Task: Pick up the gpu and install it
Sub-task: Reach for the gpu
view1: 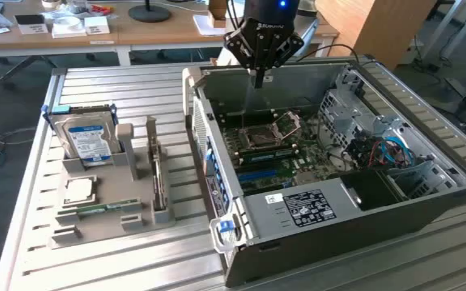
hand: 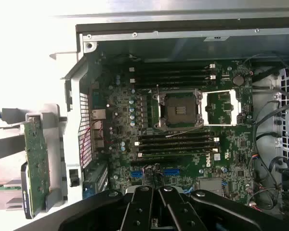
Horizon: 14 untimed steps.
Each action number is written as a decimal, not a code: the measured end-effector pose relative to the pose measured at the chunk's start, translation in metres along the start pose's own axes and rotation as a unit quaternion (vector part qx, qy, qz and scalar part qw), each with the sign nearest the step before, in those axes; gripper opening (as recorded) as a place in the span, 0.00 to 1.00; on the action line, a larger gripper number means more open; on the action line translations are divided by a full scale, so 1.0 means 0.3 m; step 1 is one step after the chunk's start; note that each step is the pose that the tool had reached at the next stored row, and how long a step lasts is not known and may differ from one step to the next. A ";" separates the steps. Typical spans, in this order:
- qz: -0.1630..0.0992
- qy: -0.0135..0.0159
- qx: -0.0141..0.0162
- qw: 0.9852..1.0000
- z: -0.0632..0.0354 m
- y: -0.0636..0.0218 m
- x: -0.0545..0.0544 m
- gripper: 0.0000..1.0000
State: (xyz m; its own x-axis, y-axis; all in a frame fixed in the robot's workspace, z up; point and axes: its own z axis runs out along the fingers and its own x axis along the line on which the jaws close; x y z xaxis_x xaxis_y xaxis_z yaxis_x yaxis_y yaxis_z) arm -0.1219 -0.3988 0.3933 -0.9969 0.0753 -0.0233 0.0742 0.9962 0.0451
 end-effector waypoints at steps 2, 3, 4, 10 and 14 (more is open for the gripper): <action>0.000 0.000 0.000 1.000 0.000 0.000 0.000 0.11; 0.000 0.000 0.000 1.000 0.000 0.000 0.000 0.11; 0.000 0.000 0.000 1.000 0.000 0.000 0.000 0.11; 0.000 0.000 0.000 1.000 0.000 0.000 0.000 0.11; 0.000 0.000 0.000 1.000 0.000 -0.001 0.007 0.11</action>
State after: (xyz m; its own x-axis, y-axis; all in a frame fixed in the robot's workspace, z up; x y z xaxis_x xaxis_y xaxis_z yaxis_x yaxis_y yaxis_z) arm -0.1239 -0.3989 0.3931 -0.9969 0.0754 -0.0234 0.0743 0.9962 0.0452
